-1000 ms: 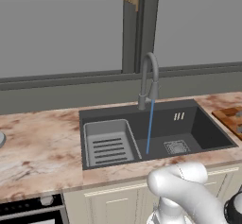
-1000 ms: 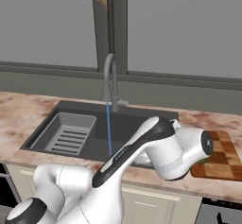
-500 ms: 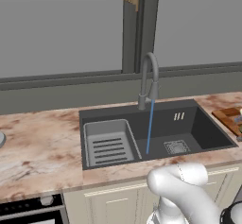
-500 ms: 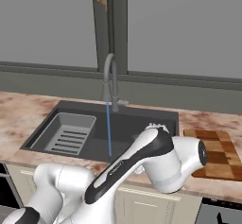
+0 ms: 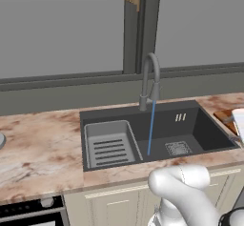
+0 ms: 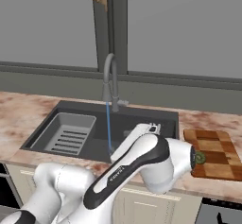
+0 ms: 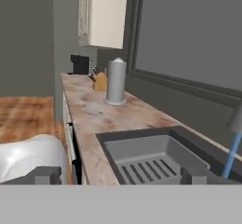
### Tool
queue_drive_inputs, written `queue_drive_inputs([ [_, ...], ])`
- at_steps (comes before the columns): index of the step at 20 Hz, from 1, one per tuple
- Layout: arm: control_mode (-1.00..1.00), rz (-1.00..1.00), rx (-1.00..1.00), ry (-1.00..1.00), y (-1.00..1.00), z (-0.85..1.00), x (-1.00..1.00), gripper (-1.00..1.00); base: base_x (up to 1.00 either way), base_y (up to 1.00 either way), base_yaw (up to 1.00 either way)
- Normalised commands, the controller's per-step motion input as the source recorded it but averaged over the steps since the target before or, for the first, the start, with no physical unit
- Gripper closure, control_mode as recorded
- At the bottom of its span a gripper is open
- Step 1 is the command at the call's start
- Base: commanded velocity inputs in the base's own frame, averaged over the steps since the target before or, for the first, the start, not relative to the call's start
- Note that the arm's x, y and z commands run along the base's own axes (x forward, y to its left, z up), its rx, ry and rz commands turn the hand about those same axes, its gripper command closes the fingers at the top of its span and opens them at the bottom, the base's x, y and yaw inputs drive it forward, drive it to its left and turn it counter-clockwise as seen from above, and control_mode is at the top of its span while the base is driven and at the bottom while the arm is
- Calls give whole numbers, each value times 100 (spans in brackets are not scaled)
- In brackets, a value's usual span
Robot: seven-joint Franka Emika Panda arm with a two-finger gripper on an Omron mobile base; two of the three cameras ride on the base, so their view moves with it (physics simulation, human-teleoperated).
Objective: Pick the kiwi from the sink and place it on the cutting board to airdry. Then turn off the sink faucet.
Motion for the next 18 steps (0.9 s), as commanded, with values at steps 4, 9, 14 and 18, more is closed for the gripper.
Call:
queue_drive_inputs([
  [4, -100, 1, 3, 0, 22, 8, 25, -100, 0, 0, 0],
  [9, -100, 2, 0, 0, 11, 11, 32, -100, 0, 0, 0],
  [14, -100, 6, 0, 0, 12, 0, 25, -100, 0, 0, 0],
  [18, -100, 5, 2, 0, 10, 0, 40, -100, 0, 0, 0],
])
